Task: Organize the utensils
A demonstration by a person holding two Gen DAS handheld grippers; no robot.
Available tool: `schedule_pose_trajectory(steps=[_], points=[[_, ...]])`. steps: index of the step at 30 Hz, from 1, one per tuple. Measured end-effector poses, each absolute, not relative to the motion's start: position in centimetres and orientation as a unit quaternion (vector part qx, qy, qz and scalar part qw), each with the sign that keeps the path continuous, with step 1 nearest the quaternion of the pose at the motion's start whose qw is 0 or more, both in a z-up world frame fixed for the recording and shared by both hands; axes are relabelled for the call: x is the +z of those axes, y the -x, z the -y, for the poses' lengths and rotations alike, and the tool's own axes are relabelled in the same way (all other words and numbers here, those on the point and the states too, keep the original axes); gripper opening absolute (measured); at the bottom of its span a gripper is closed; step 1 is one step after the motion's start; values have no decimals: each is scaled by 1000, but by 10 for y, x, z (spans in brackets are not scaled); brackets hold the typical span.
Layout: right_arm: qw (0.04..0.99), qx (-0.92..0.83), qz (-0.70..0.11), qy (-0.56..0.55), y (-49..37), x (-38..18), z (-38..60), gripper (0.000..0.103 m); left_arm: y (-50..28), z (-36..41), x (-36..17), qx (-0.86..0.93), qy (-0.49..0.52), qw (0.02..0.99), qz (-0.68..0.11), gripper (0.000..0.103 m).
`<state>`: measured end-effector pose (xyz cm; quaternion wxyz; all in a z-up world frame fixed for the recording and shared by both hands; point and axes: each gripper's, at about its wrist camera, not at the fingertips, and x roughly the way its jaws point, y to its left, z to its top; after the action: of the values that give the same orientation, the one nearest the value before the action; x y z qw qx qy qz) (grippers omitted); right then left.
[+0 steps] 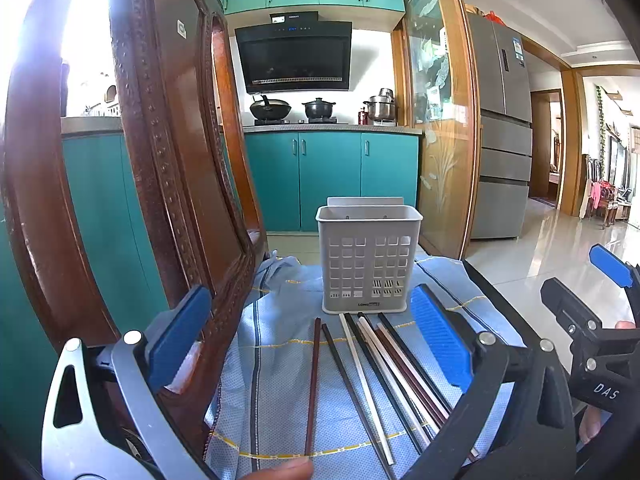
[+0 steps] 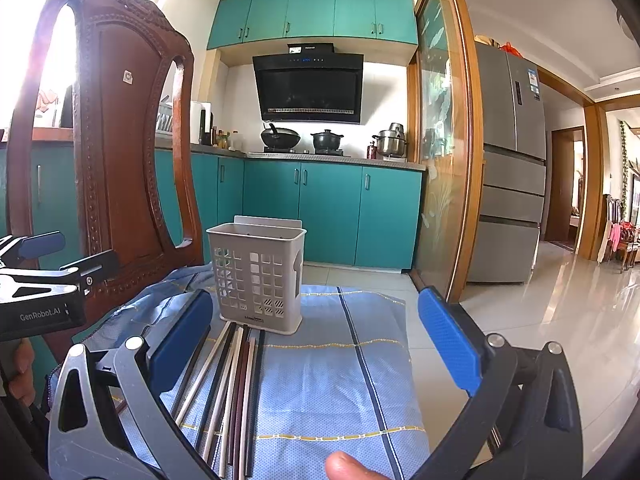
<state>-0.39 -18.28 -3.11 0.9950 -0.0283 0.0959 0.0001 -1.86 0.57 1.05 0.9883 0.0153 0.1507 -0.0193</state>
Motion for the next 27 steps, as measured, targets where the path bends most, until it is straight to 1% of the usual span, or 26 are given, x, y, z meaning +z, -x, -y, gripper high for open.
schedule_pose_trajectory(steps=[27], points=[[995, -1, -92, 39, 4, -32, 179, 101, 13, -5, 8, -17, -17, 988, -154, 100]])
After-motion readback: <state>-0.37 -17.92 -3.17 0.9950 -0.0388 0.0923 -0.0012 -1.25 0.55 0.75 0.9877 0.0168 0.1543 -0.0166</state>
